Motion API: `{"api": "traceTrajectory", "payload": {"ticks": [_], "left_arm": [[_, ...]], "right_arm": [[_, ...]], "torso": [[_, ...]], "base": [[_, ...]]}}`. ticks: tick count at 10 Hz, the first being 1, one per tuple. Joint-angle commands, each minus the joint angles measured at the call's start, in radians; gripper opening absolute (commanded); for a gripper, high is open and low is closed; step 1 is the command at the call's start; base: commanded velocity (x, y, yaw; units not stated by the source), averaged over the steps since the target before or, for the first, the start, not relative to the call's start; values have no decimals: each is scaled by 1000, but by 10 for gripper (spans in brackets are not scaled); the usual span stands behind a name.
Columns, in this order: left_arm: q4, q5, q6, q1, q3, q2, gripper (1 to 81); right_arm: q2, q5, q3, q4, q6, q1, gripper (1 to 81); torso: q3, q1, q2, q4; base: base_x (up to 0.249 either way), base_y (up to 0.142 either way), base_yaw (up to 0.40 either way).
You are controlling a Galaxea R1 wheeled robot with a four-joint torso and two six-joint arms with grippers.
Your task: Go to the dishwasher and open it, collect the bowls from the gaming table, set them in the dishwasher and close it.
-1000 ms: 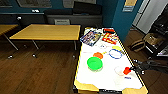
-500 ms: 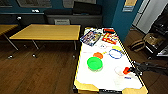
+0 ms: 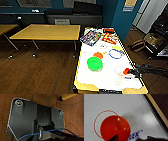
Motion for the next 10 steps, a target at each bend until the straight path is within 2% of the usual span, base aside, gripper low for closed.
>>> {"api": "traceTrajectory", "payload": {"ticks": [1,3,4,7,10], "left_arm": [[-3,59,2,-13,12,-15,811],[-1,59,2,-13,12,-14,811],[-1,59,2,-13,12,-15,811],[-1,57,2,-15,12,-17,811],[0,57,2,-15,17,-18,811]], "right_arm": [[-33,-22,-6,15,-3,114,811],[-36,-7,-5,18,-3,96,811],[-39,-6,1,17,-3,90,10],[-51,2,43,38,-5,85,10],[-192,-13,306,130,0,157,10]], "torso": [[0,0,0,0],[0,0,0,0],[0,0,0,0],[0,0,0,0],[0,0,0,0]], "base": [[0,0,0],[0,0,0],[0,0,0],[0,0,0],[0,0,0]]}}
